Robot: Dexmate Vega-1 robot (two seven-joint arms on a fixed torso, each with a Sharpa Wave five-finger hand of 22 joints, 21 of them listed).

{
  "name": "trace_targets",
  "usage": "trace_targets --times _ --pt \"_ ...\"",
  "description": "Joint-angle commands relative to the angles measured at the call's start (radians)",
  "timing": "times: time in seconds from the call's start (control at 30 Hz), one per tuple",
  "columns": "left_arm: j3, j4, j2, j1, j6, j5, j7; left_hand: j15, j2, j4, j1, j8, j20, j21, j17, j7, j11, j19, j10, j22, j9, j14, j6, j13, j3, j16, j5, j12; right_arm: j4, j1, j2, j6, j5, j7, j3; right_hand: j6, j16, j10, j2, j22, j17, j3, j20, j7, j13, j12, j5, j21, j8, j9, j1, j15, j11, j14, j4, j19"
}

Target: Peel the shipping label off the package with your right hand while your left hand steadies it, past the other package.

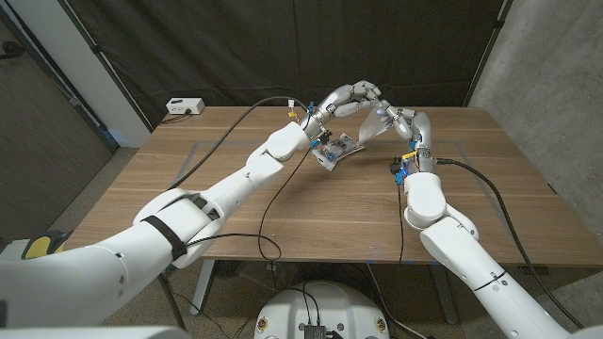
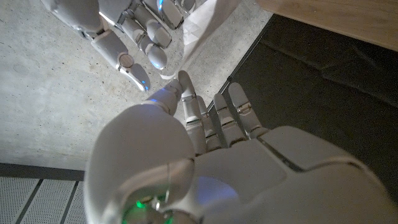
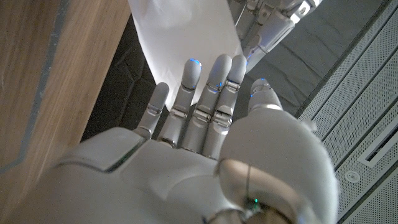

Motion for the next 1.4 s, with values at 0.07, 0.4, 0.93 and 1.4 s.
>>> trace_targets --times 0.07,0.4,0.93,1.4 --pt "0.012 0.017 0.001 -0.01 -0.066 0.045 0.04 -0.076 0.007 -0.014 0.005 0.065 -0.007 0.005 0.002 -0.022 -0.027 -0.004 0.037 0.001 0.002 0.007 0.026 0.001 0.019 -0.002 0.007 -0.003 -0.025 0.007 -0.013 -0.08 -0.006 -0.022 -0.012 -0.002 0.009 0.002 -0.012 0.011 -0.001 0.003 0.007 -0.001 0.003 0.008 -0.007 0.01 -0.003 0.003 0.0 -0.09 -0.005 0.004 -0.013 0.002" --pt "0.009 -0.02 0.016 0.005 -0.054 0.051 0.045 -0.076 0.006 -0.015 0.004 0.067 -0.007 0.005 0.003 -0.022 -0.027 -0.003 0.039 0.0 0.0 0.008 0.027 0.001 0.019 -0.001 0.007 -0.002 -0.019 0.011 -0.011 -0.069 -0.011 -0.037 -0.018 -0.013 0.019 -0.007 -0.013 0.031 -0.002 0.012 0.004 -0.001 0.001 0.009 -0.017 0.011 -0.009 0.006 0.009 -0.091 -0.01 -0.002 -0.027 0.009" --pt "0.01 -0.027 0.018 0.012 -0.047 0.046 0.033 -0.076 0.006 -0.016 0.002 0.07 -0.008 0.004 0.003 -0.023 -0.027 -0.004 0.043 0.0 -0.006 0.01 0.029 -0.001 0.02 -0.002 0.007 -0.002 0.052 0.009 0.022 0.099 -0.083 -0.081 -0.029 0.07 0.072 0.069 0.019 0.114 0.013 0.145 -0.022 -0.02 0.003 0.06 0.017 0.009 0.026 0.019 0.212 -0.142 -0.04 0.053 -0.086 0.097" --pt "-0.015 -0.135 0.019 0.062 0.09 -0.183 -0.154 -0.076 0.006 -0.017 0.0 0.074 -0.006 0.003 0.003 -0.02 -0.023 -0.005 0.044 0.0 -0.006 0.011 0.028 0.0 0.021 -0.002 0.007 -0.001 0.043 0.004 0.014 0.073 -0.13 -0.069 -0.03 0.075 0.07 0.042 0.008 0.131 0.07 0.236 -0.044 0.009 0.067 0.099 0.147 -0.02 0.06 0.06 0.213 -0.134 -0.027 0.032 -0.064 0.094"
